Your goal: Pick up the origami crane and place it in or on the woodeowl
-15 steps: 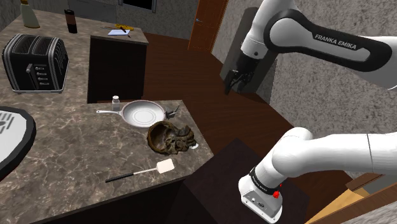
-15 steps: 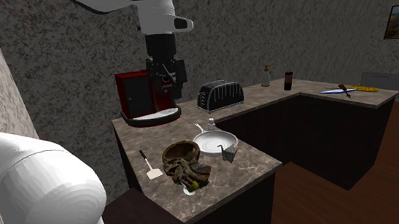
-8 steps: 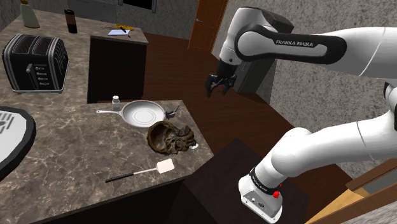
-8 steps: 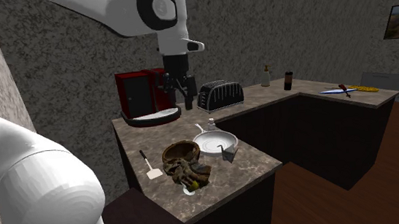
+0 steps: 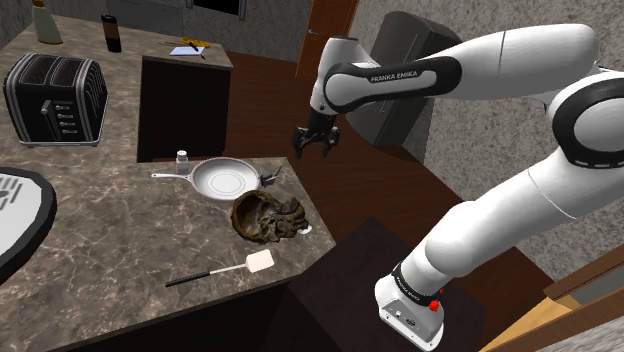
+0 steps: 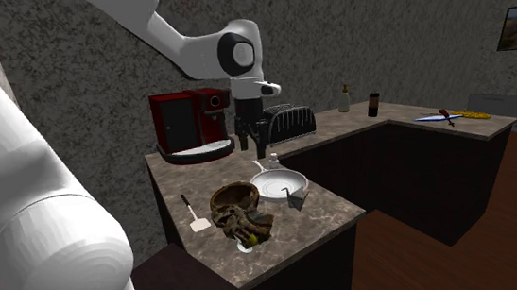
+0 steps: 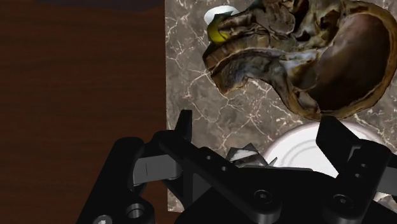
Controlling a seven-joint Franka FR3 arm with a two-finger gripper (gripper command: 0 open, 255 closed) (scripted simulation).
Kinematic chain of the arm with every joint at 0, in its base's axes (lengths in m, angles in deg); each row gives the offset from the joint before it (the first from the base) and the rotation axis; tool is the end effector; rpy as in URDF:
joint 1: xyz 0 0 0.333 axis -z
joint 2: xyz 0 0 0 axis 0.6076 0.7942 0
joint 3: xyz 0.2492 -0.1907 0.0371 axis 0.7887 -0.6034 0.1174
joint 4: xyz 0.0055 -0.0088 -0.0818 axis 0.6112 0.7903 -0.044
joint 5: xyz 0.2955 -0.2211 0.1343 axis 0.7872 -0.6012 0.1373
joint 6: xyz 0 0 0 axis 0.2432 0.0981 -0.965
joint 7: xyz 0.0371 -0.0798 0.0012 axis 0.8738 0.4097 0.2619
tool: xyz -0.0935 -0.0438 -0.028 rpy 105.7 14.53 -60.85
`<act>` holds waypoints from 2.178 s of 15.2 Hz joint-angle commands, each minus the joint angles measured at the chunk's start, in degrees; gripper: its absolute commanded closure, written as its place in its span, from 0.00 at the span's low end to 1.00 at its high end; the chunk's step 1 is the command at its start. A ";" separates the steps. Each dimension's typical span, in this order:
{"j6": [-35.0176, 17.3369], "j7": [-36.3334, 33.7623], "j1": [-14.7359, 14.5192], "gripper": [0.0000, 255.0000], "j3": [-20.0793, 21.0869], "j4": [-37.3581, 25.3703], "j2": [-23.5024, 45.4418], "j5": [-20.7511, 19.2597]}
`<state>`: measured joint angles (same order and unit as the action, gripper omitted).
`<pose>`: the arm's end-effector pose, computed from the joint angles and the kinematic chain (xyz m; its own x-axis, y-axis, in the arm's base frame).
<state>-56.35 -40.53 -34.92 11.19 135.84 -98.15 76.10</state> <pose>0.4542 0.0520 0.4290 0.9414 -0.3361 -0.0280 -0.3354 -0.9417 0.0273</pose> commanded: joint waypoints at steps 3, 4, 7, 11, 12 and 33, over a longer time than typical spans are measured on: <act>-4.54 -4.45 0.88 0.00 0.64 -4.10 9.48 -1.78; -5.42 -5.59 1.01 0.00 0.71 -5.36 11.84 -2.30; -7.59 -8.94 1.20 0.00 0.62 -9.56 18.89 -3.95; -9.45 -13.02 1.00 0.00 -0.16 -16.09 28.21 -5.95; -9.74 -13.94 0.89 0.00 -0.44 -17.89 30.52 -6.36; -13.75 -20.32 -0.28 0.00 -3.76 -35.30 53.63 -8.52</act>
<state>-70.06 -60.84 -35.21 7.43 100.53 -44.53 67.59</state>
